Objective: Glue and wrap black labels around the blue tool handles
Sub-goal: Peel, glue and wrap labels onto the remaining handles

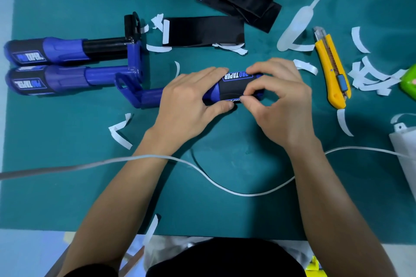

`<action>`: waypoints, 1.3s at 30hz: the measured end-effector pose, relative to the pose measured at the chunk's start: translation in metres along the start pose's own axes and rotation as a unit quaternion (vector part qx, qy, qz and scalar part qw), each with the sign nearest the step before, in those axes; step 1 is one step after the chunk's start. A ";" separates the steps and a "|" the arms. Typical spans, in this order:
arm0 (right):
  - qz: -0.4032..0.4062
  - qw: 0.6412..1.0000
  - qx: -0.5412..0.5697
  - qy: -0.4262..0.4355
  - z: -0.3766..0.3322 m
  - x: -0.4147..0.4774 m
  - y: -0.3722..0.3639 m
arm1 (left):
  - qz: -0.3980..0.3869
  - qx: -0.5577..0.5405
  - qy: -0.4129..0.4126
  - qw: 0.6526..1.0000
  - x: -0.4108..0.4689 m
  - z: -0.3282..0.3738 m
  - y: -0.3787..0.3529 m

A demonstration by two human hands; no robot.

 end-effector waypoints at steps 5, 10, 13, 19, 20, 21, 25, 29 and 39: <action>0.011 1.000 0.027 -0.009 0.001 -0.001 -0.003 | 0.003 -0.007 0.013 1.000 0.000 0.001 0.000; 0.038 0.999 0.022 0.000 -0.001 -0.002 -0.006 | 0.011 -0.014 0.009 1.000 0.000 0.000 -0.001; 0.046 0.999 0.025 -0.005 0.000 -0.003 -0.007 | 0.013 -0.020 0.009 1.000 0.001 0.000 -0.002; 0.052 0.998 0.025 -0.014 -0.002 -0.004 -0.006 | 0.014 -0.030 0.005 0.999 0.001 0.002 0.000; 0.053 0.998 0.025 -0.015 -0.002 -0.004 -0.006 | 0.014 -0.031 0.007 0.999 0.001 0.002 0.000; 0.053 0.998 0.025 -0.017 -0.002 -0.004 -0.006 | 0.016 -0.029 0.009 0.999 0.001 0.002 0.000; 0.055 0.998 0.029 -0.025 -0.003 -0.004 -0.006 | 0.030 -0.026 0.019 0.999 0.000 0.004 -0.001; 0.058 0.998 0.025 -0.023 -0.006 -0.005 -0.006 | 0.035 -0.051 0.037 0.997 0.000 0.003 -0.002; 0.017 0.990 0.083 -0.115 0.010 -0.001 0.002 | 0.020 -0.080 0.073 0.994 -0.002 0.006 -0.002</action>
Point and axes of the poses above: each hand's wrist, its own x-axis towards the middle knuckle, its own y-axis out of the back of the hand, z = x × y, the point moved 6 cm from there along x, towards the middle knuckle, and after that the axes turned 2 degrees about -x, right-handed, at the moved point
